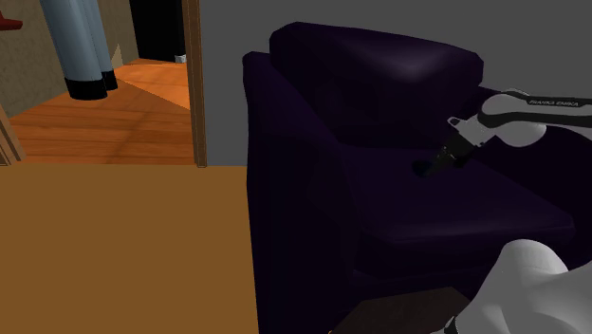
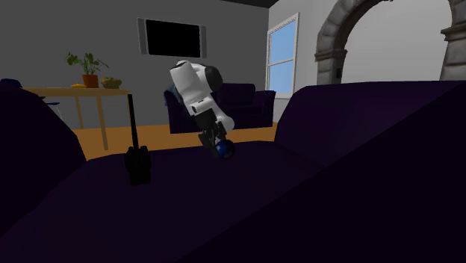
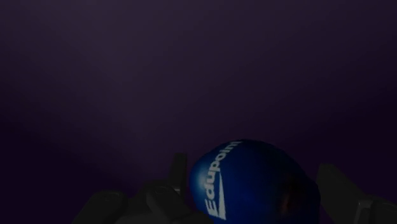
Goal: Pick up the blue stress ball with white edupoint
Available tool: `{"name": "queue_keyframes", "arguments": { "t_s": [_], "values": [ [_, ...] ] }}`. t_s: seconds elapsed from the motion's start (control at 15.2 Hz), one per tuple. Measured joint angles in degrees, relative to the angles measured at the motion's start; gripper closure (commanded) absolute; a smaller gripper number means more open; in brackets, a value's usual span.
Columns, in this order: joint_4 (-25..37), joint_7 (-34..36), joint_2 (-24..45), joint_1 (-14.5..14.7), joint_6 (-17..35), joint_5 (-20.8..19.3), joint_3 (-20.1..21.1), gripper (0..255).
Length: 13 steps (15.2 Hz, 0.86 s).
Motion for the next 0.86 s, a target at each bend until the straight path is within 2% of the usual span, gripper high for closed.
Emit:
{"name": "queue_keyframes", "arguments": {
  "t_s": [0.86],
  "values": [
    [7.77,2.96,-1.04,-0.55,-9.35,0.92,4.43,255]
  ]
}}
